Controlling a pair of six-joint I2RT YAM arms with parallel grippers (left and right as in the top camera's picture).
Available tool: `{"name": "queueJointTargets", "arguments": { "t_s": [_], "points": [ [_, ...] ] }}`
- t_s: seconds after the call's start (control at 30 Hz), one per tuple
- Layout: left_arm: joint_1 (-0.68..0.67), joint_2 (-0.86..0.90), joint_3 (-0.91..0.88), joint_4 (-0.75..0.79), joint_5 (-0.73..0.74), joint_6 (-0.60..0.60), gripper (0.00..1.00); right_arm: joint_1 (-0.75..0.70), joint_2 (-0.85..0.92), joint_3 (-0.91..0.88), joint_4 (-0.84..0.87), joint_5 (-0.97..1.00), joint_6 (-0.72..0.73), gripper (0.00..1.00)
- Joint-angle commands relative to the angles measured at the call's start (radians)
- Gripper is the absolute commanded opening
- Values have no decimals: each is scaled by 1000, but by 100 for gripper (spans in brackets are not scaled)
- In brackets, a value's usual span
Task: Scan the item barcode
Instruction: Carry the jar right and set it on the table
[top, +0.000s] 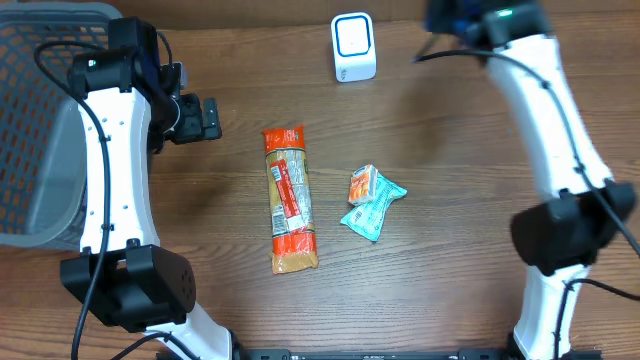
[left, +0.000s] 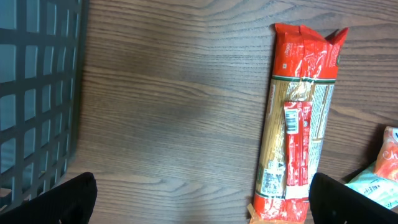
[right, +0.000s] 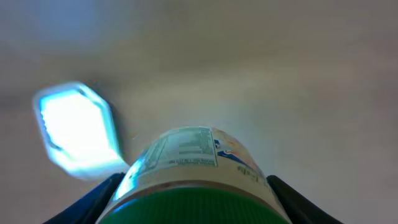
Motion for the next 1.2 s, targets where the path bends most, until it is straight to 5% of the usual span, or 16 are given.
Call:
{"name": "queueJointTargets", "arguments": {
  "t_s": [0.0, 0.2, 0.6, 0.63, 0.7, 0.73, 0.93, 1.17],
  "points": [
    [-2, -25, 19, -2, 6, 14, 100, -72, 39, -14, -169, 8, 3, 4],
    [-2, -25, 19, -2, 6, 14, 100, -206, 77, -151, -372, -41, 3, 4],
    [-2, -25, 19, -2, 6, 14, 100, -356, 77, -504, -239, -84, 2, 4],
    [-2, -25, 19, -2, 6, 14, 100, -363, 78, -520, -224, -85, 2, 12],
    [-2, -25, 19, -2, 6, 14, 100, -372, 78, -537, -208, -85, 2, 84],
    [-2, -25, 19, -2, 6, 14, 100, -374, 78, -546, -198, -85, 2, 99],
    [-2, -25, 19, -2, 6, 14, 100, -377, 70, -510, -227, -84, 3, 100],
    [-2, -25, 19, -2, 6, 15, 100, -356, 8, -190, -432, -111, 0, 100]
  ]
}}
